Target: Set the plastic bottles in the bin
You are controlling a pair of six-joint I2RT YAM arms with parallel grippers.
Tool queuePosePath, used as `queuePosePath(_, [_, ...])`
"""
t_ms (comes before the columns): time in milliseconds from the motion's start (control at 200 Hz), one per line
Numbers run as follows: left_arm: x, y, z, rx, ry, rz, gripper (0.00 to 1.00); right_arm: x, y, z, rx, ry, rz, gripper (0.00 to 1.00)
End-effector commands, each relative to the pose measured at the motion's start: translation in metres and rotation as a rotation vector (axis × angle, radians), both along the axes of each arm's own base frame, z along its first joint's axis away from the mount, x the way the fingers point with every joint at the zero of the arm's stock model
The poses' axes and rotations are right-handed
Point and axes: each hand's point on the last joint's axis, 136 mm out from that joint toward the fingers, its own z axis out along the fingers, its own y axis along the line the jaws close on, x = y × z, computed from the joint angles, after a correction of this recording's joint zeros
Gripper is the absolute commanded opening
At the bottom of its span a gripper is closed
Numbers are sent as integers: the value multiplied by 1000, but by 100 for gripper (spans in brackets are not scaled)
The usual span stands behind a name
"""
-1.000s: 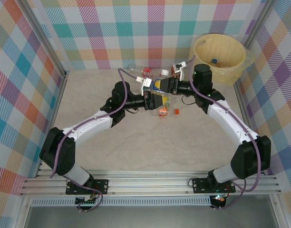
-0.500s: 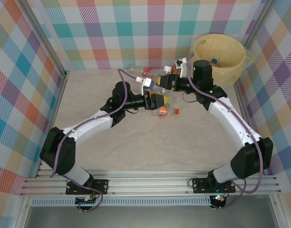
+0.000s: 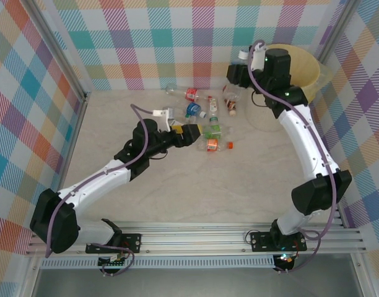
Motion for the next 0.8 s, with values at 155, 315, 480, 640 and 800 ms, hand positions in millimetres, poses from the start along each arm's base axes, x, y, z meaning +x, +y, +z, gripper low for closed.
queuePosePath(155, [6,39,-33,67,83,220,100,48,-86,28,-156,-68,-278,53])
queuePosePath(315, [7,54,-47,80,122,304,100,72,-136,31,-196,-64,-413,53])
queuePosePath(480, [9,64,-52,110,129,354,100,94,-187,25,-303,-58,-566,54])
queuePosePath(640, [12,78,-63,117,163,442,100,108,-235,10,-479,-38,-700,54])
queuePosePath(800, [17,83,-68,138,189,483,100,116,-262,-11,-548,3,-745,54])
